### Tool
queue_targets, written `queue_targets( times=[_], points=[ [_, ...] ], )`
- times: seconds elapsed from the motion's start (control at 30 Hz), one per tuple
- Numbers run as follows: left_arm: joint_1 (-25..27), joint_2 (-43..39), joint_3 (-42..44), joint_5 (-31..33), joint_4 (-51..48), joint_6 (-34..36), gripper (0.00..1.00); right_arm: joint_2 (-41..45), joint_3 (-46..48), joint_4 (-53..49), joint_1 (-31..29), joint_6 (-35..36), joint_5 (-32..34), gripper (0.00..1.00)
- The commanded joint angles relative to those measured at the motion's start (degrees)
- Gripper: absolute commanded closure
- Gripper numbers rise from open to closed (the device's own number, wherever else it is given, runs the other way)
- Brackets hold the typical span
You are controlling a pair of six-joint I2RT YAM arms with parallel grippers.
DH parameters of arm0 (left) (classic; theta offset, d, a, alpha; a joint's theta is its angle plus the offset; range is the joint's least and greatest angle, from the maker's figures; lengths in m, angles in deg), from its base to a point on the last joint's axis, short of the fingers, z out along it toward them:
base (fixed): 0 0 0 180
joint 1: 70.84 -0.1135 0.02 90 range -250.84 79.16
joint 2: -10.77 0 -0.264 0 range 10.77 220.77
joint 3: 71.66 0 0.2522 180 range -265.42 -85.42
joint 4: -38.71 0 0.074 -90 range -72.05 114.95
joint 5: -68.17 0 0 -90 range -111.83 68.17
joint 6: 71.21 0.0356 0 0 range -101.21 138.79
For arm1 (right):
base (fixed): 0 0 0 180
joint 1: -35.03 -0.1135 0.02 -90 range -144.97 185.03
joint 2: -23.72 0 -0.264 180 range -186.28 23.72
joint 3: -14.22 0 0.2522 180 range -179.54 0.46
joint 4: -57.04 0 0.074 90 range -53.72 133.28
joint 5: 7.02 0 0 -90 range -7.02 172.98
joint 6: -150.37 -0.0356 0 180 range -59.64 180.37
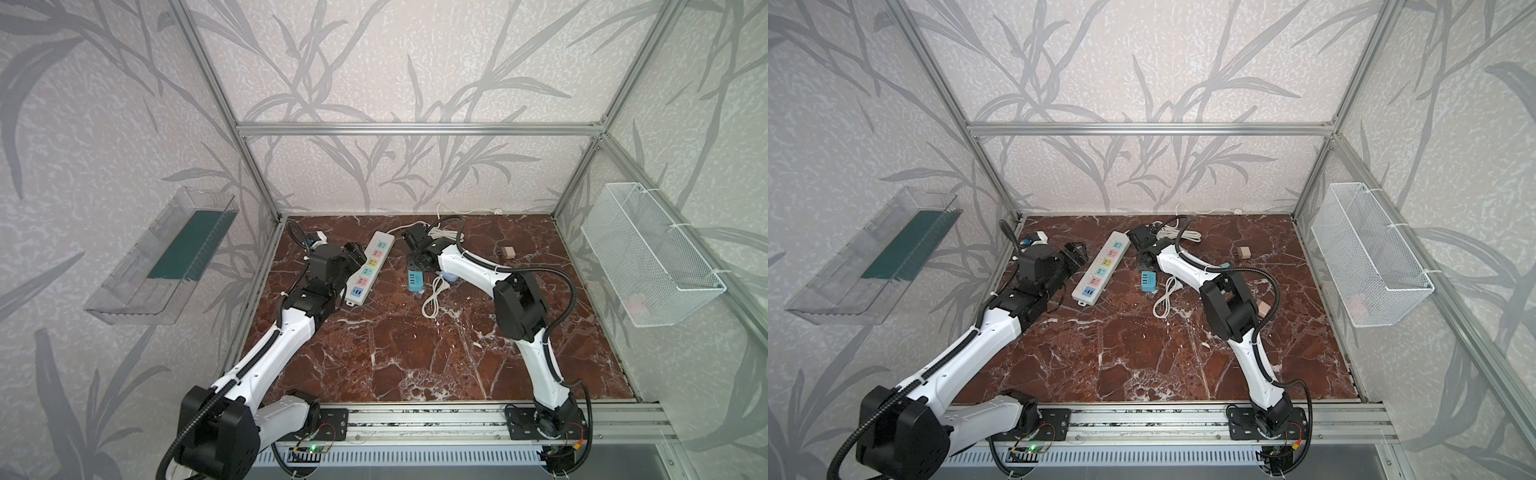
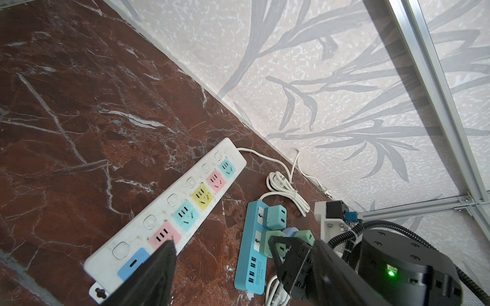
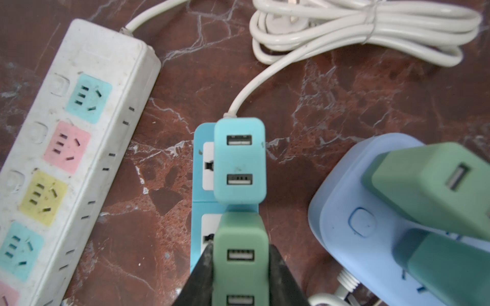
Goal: Insert the plug
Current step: 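Lower the green adapter into the teal strip socket and open the right gripper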
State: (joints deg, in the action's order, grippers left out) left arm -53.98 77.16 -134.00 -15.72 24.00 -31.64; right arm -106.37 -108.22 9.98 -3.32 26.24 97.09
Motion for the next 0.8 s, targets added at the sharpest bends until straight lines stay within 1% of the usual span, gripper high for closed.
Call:
queue_targets(
  times=[0.0,0.03,0.13,0.27,0.37,0.47,0.53,0.6,0.67,0.7,0.77],
  points=[
    [-0.6,0.42,0.4,-0.68,0.95,-1.32,0.19,1.04,0.78,-3.09,0.22,1.87,-4.3,0.53],
    [-0.68,0.49,0.38,-1.1,1.22,-1.33,0.19,2.82,1.41,-1.88,0.27,2.38,-4.85,0.49],
    [-0.78,0.77,0.42,-2.42,2.1,-1.13,0.19,7.92,1.54,0.72,0.33,5.78,-5.55,0.44],
    [-0.87,1.41,0.38,-4.65,3.47,-0.93,0.19,12.64,-0.83,-3.32,0.47,10.11,-2.93,0.41],
    [-0.95,1.71,0.56,-5.14,3.79,-1.46,0.19,17.43,4.23,-3.6,0.46,10.95,-1.69,0.41],
    [-1.03,2.01,0.56,-5.55,3.83,-1.63,0.19,23.18,13.21,-2.61,0.06,9.02,-0.57,0.44],
    [-1.04,2.24,0.52,-5.83,3.94,-1.8,0.19,27.53,20.44,-0.75,-1.67,6.68,2.79,0.45],
    [-1.13,2.56,0.44,-6.11,4.03,-1.84,0.19,30.92,27.9,2.97,-3.29,3.77,4.16,0.45],
    [-1.22,2.91,0.46,-6.29,4.09,-2.03,0.19,31.97,33.65,6.28,-4.8,0.37,5.39,0.45],
    [-1.22,3.18,0.43,-6.37,4.11,-2.04,0.19,31.95,35.96,7.56,-5.28,-1.36,6.13,0.43],
    [-1.3,3.56,0.53,-6.54,4.2,-2.26,0.2,31.58,38.5,9.48,-5.46,-4.8,6.45,0.41]
  ],
)
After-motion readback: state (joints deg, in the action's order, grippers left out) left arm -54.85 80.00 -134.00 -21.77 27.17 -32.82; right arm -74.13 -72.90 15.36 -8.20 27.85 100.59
